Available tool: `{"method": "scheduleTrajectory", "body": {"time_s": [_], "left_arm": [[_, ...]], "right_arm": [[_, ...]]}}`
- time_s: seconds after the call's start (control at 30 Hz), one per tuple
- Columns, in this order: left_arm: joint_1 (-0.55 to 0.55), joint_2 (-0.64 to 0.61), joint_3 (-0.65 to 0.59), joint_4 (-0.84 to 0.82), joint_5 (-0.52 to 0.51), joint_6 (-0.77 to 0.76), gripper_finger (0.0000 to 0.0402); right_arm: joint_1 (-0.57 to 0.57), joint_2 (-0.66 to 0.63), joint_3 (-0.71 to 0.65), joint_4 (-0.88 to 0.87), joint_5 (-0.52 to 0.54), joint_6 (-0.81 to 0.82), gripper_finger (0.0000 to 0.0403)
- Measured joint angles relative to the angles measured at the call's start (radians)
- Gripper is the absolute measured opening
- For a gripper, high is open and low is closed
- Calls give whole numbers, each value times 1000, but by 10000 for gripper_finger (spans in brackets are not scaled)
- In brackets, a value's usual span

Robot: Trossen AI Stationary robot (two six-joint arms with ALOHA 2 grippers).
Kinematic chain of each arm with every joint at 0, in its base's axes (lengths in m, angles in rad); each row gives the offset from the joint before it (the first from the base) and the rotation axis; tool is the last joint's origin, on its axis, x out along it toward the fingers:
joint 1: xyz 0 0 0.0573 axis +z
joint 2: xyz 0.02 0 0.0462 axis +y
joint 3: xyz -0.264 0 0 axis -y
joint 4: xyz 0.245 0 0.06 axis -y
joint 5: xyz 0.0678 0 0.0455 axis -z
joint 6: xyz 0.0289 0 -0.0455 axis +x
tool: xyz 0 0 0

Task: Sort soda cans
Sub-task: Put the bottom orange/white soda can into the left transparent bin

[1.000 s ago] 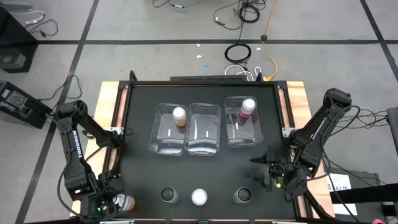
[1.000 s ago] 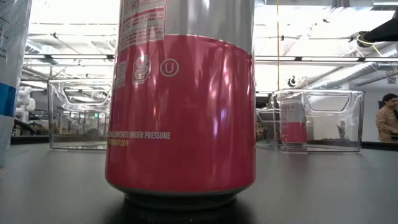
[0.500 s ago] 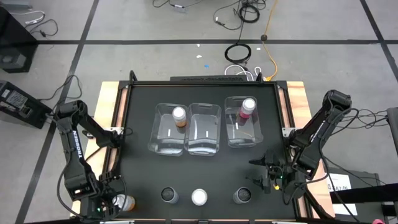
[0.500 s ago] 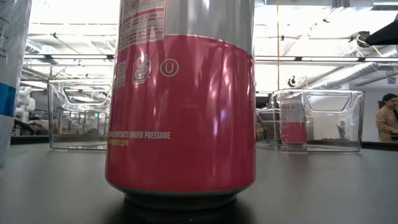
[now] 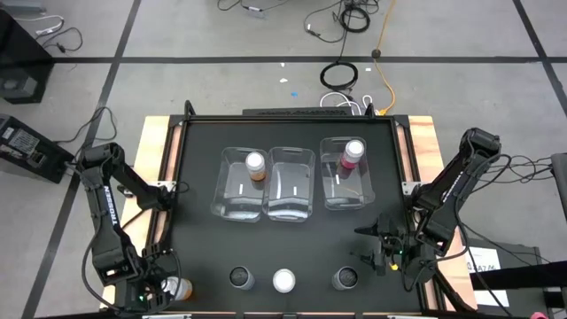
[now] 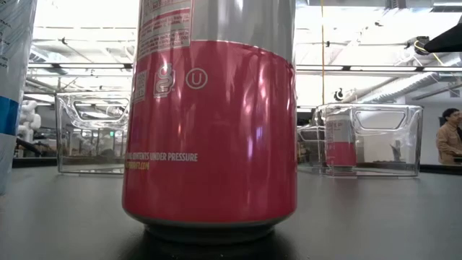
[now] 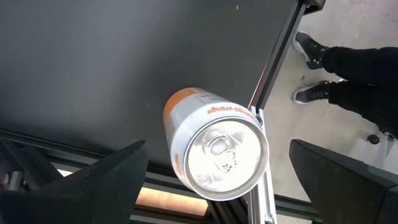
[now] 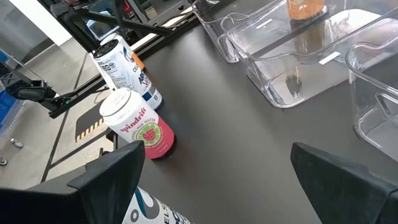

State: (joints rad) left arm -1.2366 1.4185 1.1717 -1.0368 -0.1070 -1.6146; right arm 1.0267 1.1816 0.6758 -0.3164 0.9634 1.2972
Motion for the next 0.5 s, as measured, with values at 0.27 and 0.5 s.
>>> {"method": "scheduleTrajectory", "body": {"time_s": [0.27,0.5], "left_arm": [[0,0,0,1,-2,6,400],[0,0,0,65,-14,51,400]], "right_arm": [[0,0,0,0,0,0,396],[0,0,0,1,0,0,396]]}}
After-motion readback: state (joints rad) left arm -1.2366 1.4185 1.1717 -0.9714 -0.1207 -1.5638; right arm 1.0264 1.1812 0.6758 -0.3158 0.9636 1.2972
